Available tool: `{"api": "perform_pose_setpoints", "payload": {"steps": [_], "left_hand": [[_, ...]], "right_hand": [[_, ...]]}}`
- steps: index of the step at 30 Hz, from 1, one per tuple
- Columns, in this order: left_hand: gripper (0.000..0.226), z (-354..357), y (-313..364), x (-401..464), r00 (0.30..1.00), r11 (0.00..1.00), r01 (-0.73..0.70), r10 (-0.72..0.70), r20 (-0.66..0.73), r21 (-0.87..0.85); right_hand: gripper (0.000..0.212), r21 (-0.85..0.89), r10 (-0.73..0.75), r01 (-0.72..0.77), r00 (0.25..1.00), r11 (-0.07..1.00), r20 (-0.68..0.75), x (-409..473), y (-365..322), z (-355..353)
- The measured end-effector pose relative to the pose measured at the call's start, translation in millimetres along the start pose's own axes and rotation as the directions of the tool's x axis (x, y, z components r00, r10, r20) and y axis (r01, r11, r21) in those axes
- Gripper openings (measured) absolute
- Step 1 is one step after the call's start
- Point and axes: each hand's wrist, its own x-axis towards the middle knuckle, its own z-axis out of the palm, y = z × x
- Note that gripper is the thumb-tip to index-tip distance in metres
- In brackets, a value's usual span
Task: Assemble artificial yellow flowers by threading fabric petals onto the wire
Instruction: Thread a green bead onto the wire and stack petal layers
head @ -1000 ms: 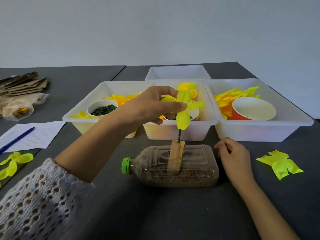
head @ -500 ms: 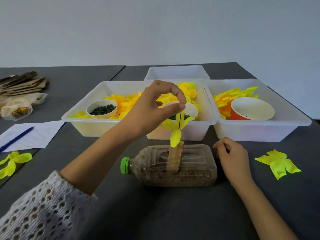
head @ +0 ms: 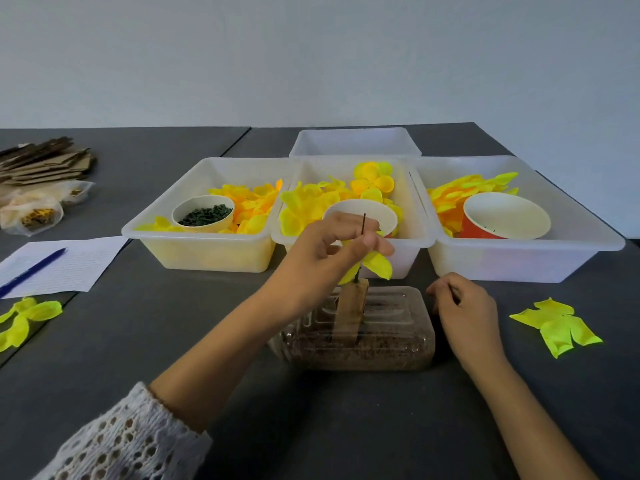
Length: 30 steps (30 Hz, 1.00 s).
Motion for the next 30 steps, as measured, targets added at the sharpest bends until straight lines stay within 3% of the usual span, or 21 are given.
{"api": "perform_pose_setpoints", "payload": {"steps": [9, 20, 25, 30], "left_hand": [[0.032, 6, -13, -12, 1.0, 0.987, -0.015, 0.011, 0.025, 0.158], [0.03, -7, -11, -18, 0.971, 0.934, 0.123, -0.184, 0.155, 0.337], [0.052, -11, -1, -20, 0.98, 0.979, 0.175, -0.184, 0.077, 0.106], [0.043, 1, 3, -17, 0.994, 0.992, 0.095, -0.091, -0.055, 0.086]], "right_hand": [[0.022, -0.009, -0.002, 0.002, 1.0, 1.0, 0.006, 1, 2, 0], [0.025, 0.012, -0.002, 0.002, 1.0, 1.0, -0.008, 0, 3, 1], [0.025, 0.006, -0.017, 0.017, 1.0, 1.0, -0.009, 0, 2, 1], [0.023, -0.013, -0.015, 0.015, 1.0, 1.0, 0.001, 0, 2, 1]]}}
